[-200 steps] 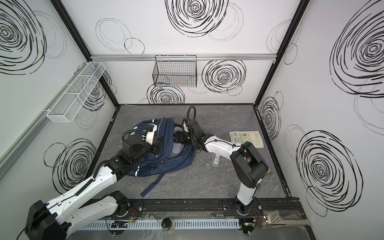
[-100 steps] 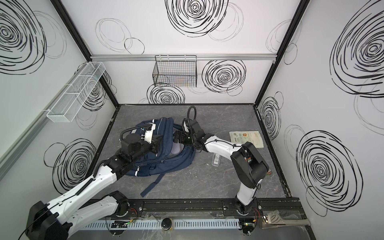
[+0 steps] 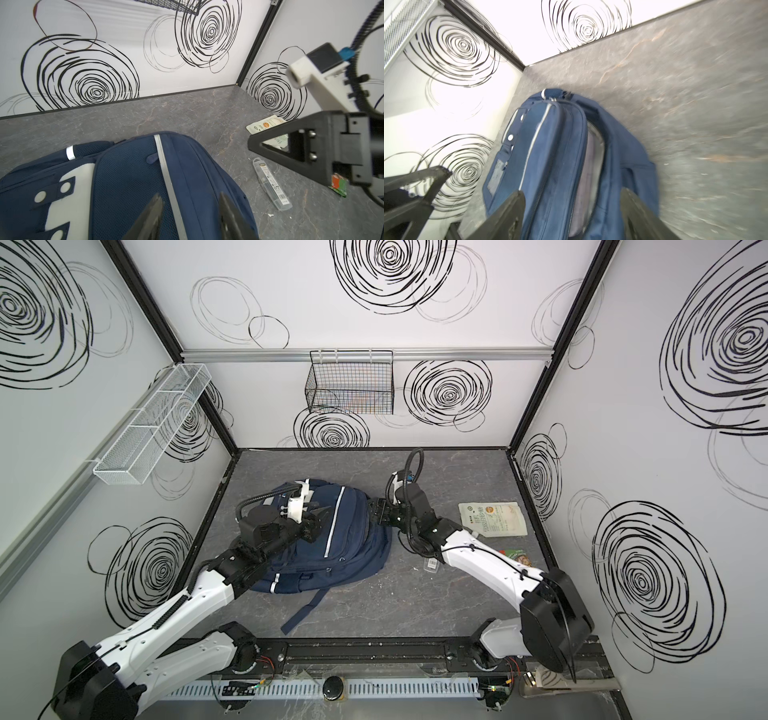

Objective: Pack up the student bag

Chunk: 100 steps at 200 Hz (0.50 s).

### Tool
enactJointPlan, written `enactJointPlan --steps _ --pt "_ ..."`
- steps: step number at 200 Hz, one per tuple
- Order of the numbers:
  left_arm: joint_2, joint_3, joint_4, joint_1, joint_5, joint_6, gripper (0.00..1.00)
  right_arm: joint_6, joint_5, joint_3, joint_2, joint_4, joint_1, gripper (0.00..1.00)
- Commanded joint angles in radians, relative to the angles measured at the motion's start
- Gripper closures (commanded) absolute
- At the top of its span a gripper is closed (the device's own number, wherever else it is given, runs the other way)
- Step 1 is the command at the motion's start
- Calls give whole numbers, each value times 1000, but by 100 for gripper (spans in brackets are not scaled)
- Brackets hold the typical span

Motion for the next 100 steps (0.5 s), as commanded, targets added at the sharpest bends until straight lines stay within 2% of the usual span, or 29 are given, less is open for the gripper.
enactJointPlan --steps 1,23,45,65,100 --pt "-34 20 53 15 -60 -9 51 -124 170 -47 -92 -33 138 29" --pt "-51 24 36 38 -93 -11 51 -187 265 -99 -149 8 345 38" --pt "-74 21 40 73 -98 -25 51 -175 343 -140 -129 51 510 45" --pt "-95 10 53 103 -98 -35 50 -137 358 -131 -59 60 585 52" --pt "-110 3 60 128 -90 -46 50 -108 369 -99 80 103 647 55"
